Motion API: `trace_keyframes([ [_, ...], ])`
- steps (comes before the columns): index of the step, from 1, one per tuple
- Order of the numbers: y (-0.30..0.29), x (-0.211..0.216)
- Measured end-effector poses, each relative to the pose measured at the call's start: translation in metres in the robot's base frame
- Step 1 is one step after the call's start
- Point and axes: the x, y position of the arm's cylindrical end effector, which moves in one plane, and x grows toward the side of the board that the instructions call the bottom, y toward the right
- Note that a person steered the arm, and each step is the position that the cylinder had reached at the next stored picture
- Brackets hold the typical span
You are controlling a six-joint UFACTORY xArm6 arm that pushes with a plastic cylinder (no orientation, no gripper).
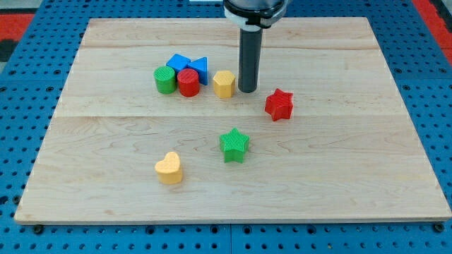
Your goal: Push the red star into the red circle
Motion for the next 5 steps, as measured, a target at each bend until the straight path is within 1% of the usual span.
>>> trace_keyframes([
  [2, -0.021, 0.0],
  [3, -0.014, 0.0],
  [4, 0.063, -0.031],
  [5, 0.12, -0.017],
])
